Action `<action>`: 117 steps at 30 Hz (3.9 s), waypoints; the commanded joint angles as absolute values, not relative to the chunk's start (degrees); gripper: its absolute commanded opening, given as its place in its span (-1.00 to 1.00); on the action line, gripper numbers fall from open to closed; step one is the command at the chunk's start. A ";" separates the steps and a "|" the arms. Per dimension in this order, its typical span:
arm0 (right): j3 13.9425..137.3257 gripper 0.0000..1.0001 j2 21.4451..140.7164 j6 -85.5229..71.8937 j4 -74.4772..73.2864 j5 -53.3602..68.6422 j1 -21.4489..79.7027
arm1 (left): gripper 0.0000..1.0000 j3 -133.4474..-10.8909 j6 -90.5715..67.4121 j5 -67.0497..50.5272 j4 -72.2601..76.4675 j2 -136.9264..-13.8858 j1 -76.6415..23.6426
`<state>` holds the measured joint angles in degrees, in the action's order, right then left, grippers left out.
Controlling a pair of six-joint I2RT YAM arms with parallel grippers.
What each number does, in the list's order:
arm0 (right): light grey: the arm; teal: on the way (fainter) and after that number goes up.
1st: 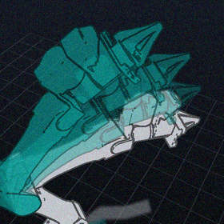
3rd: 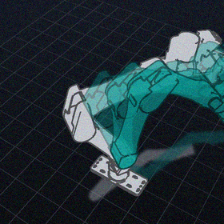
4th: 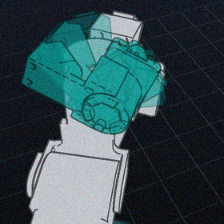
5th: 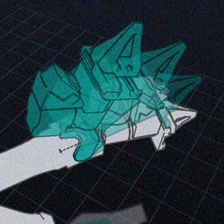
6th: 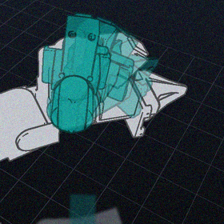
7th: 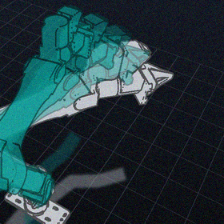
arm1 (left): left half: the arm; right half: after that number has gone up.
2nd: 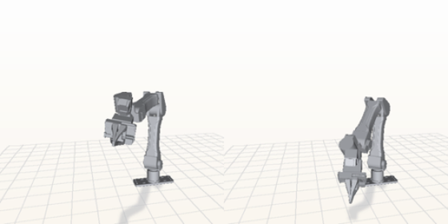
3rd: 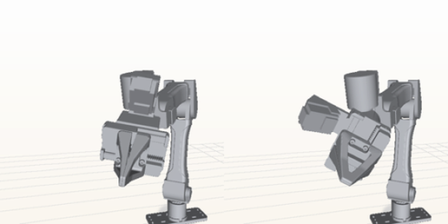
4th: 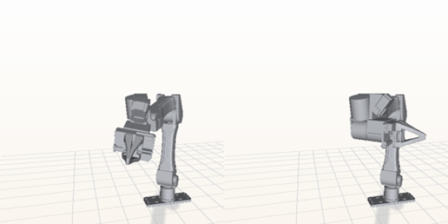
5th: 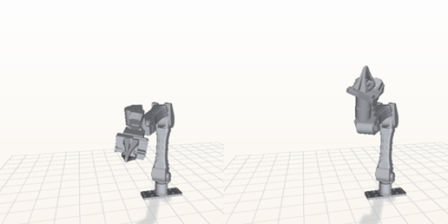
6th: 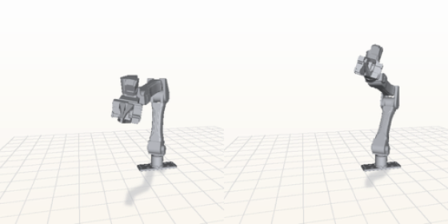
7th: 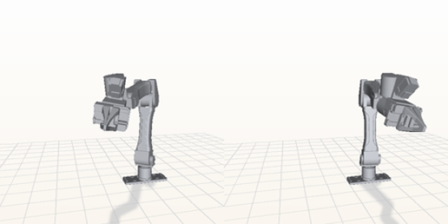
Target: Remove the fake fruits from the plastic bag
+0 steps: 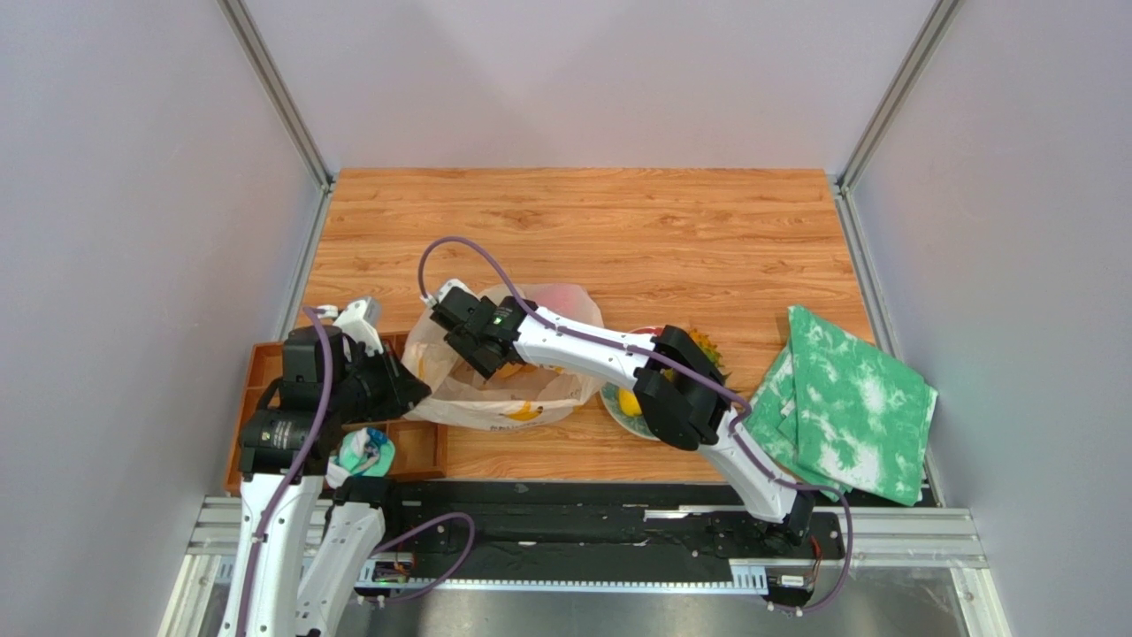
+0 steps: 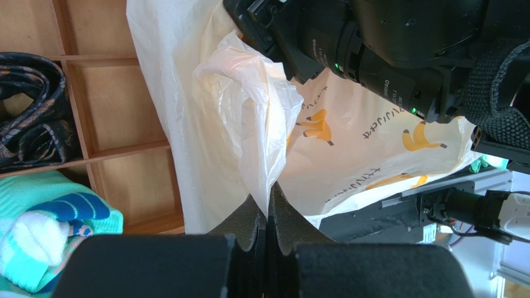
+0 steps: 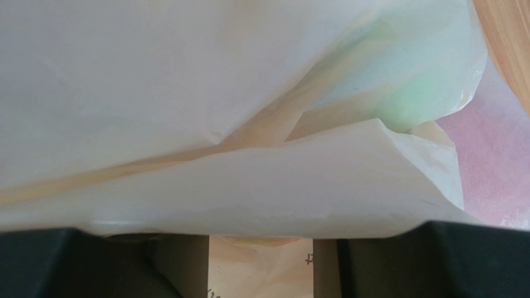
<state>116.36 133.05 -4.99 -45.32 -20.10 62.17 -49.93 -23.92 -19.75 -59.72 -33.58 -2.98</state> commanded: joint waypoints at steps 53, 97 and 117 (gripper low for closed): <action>93.34 -1.00 107.31 14.51 -53.00 8.61 26.98 | -1.00 -42.98 -32.34 -22.24 -37.53 -40.17 9.14; 116.20 1.00 96.86 8.16 -70.99 31.22 31.63 | -1.00 -53.00 -26.20 -35.68 -33.13 -50.01 6.77; 137.27 -1.00 114.70 6.86 -66.80 17.57 15.32 | -1.00 -88.29 -13.12 -34.54 -34.89 -80.13 -11.67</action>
